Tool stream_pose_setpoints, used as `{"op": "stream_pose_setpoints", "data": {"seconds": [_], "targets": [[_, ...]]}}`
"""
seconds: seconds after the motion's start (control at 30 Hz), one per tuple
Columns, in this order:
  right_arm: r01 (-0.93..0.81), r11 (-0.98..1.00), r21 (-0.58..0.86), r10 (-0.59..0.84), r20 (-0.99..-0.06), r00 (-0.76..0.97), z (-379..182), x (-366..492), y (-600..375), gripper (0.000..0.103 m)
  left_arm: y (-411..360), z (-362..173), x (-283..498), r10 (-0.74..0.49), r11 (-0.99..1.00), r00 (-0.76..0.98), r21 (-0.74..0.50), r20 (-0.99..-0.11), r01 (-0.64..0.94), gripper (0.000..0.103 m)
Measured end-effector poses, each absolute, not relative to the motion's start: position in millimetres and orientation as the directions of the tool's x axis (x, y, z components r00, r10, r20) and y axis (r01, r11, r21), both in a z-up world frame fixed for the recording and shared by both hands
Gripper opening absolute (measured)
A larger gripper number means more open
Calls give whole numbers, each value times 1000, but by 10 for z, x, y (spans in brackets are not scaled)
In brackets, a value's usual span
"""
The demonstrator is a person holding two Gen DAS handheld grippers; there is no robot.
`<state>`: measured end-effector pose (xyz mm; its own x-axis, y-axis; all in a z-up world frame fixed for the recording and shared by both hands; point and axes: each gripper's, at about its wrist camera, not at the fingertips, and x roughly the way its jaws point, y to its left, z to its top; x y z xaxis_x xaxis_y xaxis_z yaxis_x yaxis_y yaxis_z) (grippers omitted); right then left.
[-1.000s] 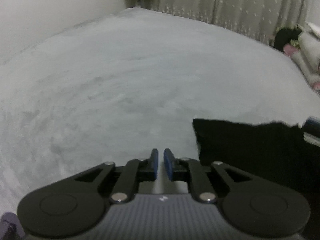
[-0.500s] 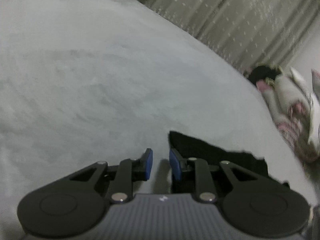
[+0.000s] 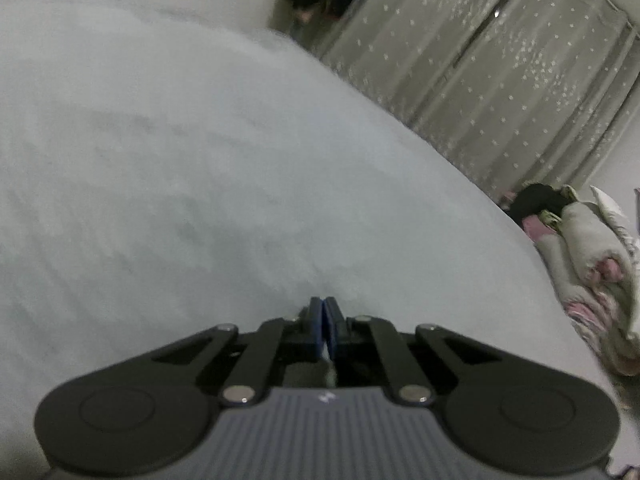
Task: Fold clothes
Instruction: 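Pinch the garment edge with the right tool beside the left tool, then open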
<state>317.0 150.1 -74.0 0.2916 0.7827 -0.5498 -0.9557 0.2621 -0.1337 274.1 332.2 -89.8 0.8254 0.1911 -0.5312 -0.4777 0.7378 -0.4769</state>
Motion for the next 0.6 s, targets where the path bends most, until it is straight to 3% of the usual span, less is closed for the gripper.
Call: {"op": "stream_pose_setpoints", "data": {"seconds": [0.27,0.3,0.37,0.4,0.6], "targets": [[-961,252,-118,795,-542,274,-737,3130,1503,5,3370,-848,2644,196,710,808,-487,-556,-508,6],[-961,252,-111,796,-541,271,-732,3132,1495,5,3392,-842,2628,179,701,811,-506,-556,-502,9],[-963,250,-95,799,-542,261,-730,3142,1493,5,3455,-850,2586,121,678,836,-571,-535,-463,36],[-964,250,-88,799,-543,257,-730,3147,1497,5,3477,-856,2573,93,669,849,-599,-521,-441,40],[-966,249,-67,801,-547,244,-723,3172,1499,5,3301,-886,2650,105,745,831,-511,-546,-429,35]]}}
